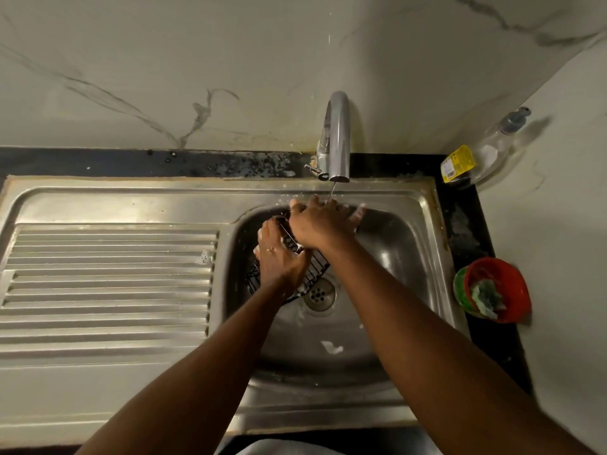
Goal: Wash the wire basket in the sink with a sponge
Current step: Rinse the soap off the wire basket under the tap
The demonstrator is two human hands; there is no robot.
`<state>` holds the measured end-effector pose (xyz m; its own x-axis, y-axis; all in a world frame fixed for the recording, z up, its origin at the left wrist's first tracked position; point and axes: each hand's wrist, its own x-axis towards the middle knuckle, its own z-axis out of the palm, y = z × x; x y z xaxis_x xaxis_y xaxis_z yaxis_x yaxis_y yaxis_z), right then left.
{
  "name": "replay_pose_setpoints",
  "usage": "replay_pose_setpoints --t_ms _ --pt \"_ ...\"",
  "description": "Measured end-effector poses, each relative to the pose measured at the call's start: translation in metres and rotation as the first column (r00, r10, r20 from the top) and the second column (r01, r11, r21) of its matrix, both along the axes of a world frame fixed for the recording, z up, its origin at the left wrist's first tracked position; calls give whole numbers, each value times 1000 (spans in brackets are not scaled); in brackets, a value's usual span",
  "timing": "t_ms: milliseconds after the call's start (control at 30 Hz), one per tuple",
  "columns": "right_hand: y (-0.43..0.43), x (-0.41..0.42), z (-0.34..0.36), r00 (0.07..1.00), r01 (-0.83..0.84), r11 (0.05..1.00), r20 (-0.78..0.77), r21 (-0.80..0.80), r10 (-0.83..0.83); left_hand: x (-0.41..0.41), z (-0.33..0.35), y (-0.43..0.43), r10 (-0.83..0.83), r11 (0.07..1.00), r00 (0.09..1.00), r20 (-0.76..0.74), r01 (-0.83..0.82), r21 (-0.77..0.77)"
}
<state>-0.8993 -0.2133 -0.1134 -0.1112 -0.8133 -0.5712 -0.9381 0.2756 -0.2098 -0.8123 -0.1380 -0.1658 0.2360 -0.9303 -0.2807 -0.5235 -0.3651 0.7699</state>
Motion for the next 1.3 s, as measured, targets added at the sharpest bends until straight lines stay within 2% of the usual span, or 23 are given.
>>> replay_pose_setpoints --t_ms 33,100,167,267,333,400,533,600,667,733,800,833,900,933,1000,1100,1167,1233,1300 --pt "-8 -4 -4 998 61 998 -15 29 -61 -2 -1 0 -14 1000 1000 14 14 -8" --pt "-17 -14 -5 978 172 981 100 93 -181 -4 -2 -1 -53 998 997 48 54 -32" --pt "-18 -19 -5 962 194 977 179 90 -207 -3 -1 6 -75 997 996 44 76 -10" --pt "-15 -8 4 971 236 971 30 -22 -236 -1 0 17 -35 999 999 27 35 7" --pt "-12 5 -2 983 181 983 -11 -20 -181 3 0 19 2 1000 1000 10 -2 -5" --pt "-6 17 -6 993 110 994 33 -7 -110 10 0 18 30 999 999 -14 -30 15" --pt "5 26 -2 997 -73 992 17 -101 75 18 1 15 67 998 997 -26 -67 -14" --pt "13 33 5 981 -191 970 16 -152 195 15 2 11 79 997 997 -23 -79 4" --pt "24 35 8 945 -321 907 -29 -274 326 13 -1 2 125 992 991 -50 -123 43" --pt "33 27 6 930 -353 860 -37 -369 365 11 -6 -3 68 995 997 -21 -66 73" --pt "34 6 -3 938 -293 844 34 -450 344 9 -7 -4 -35 998 998 50 33 47" --pt "36 -7 -7 934 -244 833 112 -496 340 8 -7 -3 -30 999 999 38 29 32" --pt "40 -32 -17 871 -51 805 368 -591 325 5 -8 -3 5 1000 1000 5 -5 -14" --pt "42 -40 -22 833 65 805 477 -589 281 3 -9 -3 10 999 1000 6 -10 -43" --pt "40 -48 -35 819 188 845 555 -500 147 0 -11 -5 -19 999 1000 23 20 -45" --pt "21 -53 -33 878 279 919 462 -279 -127 -1 -9 -9 -46 999 999 24 45 11" --pt "11 -57 -19 840 381 923 438 -56 -320 -2 -5 -8 -56 998 998 22 57 -24" --pt "5 -54 -8 873 339 939 353 57 -337 -3 -2 -7 -67 997 997 50 69 -32" --pt "3 -46 -5 924 298 954 239 36 -298 -2 -1 -8 -63 998 996 56 63 9"
